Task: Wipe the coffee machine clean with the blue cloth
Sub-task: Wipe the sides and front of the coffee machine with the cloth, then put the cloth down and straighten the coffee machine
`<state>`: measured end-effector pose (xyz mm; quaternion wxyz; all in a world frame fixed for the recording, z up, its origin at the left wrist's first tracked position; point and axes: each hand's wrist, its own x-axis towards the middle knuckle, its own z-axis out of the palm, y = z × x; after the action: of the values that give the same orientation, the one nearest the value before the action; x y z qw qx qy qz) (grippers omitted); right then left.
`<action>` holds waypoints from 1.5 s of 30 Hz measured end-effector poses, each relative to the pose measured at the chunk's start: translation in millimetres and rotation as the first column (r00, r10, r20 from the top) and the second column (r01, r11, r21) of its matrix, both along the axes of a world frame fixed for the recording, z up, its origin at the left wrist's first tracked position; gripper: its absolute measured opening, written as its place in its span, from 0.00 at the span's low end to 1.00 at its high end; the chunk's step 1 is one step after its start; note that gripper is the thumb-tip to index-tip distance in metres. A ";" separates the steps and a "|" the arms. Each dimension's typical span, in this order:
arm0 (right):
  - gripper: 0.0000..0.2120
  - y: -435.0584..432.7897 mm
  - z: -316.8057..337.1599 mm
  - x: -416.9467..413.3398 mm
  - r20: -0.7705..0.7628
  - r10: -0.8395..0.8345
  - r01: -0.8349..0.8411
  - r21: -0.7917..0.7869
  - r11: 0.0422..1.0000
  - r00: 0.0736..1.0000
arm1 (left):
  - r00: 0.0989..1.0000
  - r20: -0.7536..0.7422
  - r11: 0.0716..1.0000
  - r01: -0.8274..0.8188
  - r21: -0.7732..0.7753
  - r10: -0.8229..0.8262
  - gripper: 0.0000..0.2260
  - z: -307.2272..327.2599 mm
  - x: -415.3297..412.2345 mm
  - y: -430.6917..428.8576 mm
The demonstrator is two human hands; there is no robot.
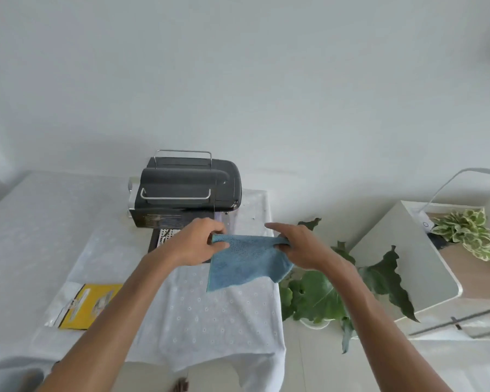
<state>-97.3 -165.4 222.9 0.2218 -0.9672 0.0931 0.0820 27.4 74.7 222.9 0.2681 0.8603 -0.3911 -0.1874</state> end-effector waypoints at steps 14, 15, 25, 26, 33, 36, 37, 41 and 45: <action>0.31 17.9 -84.8 6.6 0.011 0.073 -0.072 -0.087 0.994 0.997 | 0.972 0.043 0.965 -0.226 -0.132 0.233 0.13 -89.7 -16.9 8.8; 0.30 18.4 -90.3 3.5 0.057 0.076 -0.070 -0.090 0.993 0.995 | 0.970 0.047 0.962 -0.228 -0.149 0.238 0.13 -92.1 -20.8 12.2; 0.47 67.0 -236.7 -128.1 -0.169 0.110 -0.114 -0.013 0.993 0.979 | 0.980 0.099 0.976 -0.183 0.120 0.172 0.28 -247.6 -161.8 58.0; 0.47 70.6 -241.2 -133.3 -0.174 0.096 -0.099 -0.012 0.995 0.980 | 0.978 0.107 0.969 -0.196 0.153 0.181 0.32 -255.8 -167.2 59.5; 0.44 74.2 -239.3 -135.9 -0.149 0.118 -0.124 -0.034 0.992 0.982 | 0.972 0.206 0.948 -0.168 0.270 0.114 0.32 -247.8 -156.5 68.3; 0.38 78.4 -240.6 -142.6 -0.157 0.101 -0.106 -0.024 0.994 0.982 | 0.979 0.188 0.948 -0.129 0.289 0.076 0.32 -244.7 -158.5 68.1; 0.34 80.1 -241.5 -142.9 -0.165 0.088 -0.094 -0.026 0.995 0.982 | 0.978 0.201 0.951 -0.112 0.288 0.054 0.29 -244.6 -157.8 67.2; 0.32 83.7 -228.9 -135.2 -0.205 -0.016 0.007 -0.042 0.999 0.979 | 0.967 0.251 0.945 -0.044 0.324 -0.041 0.29 -228.6 -150.8 66.7; 0.45 68.5 -198.0 -115.9 -0.175 -0.089 0.073 -0.095 0.993 0.981 | 0.913 0.394 0.966 0.002 0.257 -0.107 0.31 -174.4 -116.9 64.3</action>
<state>-213.2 -97.0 24.9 0.1729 -0.9601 0.1556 0.1553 -89.5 138.9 48.6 0.0649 0.8960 -0.4349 -0.0612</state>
